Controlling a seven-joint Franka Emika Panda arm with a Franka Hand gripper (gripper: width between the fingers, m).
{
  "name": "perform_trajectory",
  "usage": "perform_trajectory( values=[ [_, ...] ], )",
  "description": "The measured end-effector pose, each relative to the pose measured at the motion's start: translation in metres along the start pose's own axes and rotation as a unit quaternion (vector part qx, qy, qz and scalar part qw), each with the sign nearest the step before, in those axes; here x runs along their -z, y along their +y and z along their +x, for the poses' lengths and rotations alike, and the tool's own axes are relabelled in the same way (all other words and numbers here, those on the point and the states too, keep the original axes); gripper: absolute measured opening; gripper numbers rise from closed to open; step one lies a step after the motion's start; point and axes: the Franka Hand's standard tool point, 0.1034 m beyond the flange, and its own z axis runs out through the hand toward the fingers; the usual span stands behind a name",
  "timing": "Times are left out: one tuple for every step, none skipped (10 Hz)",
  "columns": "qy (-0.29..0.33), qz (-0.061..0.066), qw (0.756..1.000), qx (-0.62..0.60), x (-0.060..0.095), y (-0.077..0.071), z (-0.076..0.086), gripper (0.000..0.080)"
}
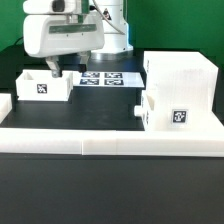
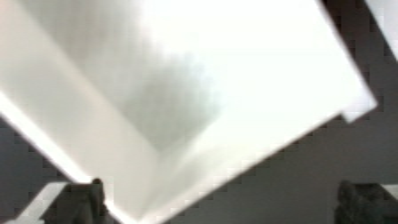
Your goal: Assemble drawer
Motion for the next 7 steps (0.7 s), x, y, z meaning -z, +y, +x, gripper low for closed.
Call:
perform_trajectory(
  values=[
    [0.0,0.002,0.999,-0.035,-0.0003,-0.0005,0.0032,0.0649],
    [0.0,0.002,0.998,-0.064,-0.0006,-0.0007,0.0036,0.0649],
    [0.0,0.002,0.995,-0.103,-0.0008,-0.0007,0.0031,0.0649],
    [0.0,0.002,0.992,-0.13,-0.0009,-0.0008,0.0031,0.0649],
    [0.0,0.002,0.987,-0.162,-0.0017,-0.001,0.0018,0.0649],
    [-0.001,0.001,0.973,-0.229,-0.0048,-0.0024,-0.003,0.0649],
    [0.0,-0.005,0.963,-0.269,-0.0073,-0.003,-0.0045,0.0649]
  ],
)
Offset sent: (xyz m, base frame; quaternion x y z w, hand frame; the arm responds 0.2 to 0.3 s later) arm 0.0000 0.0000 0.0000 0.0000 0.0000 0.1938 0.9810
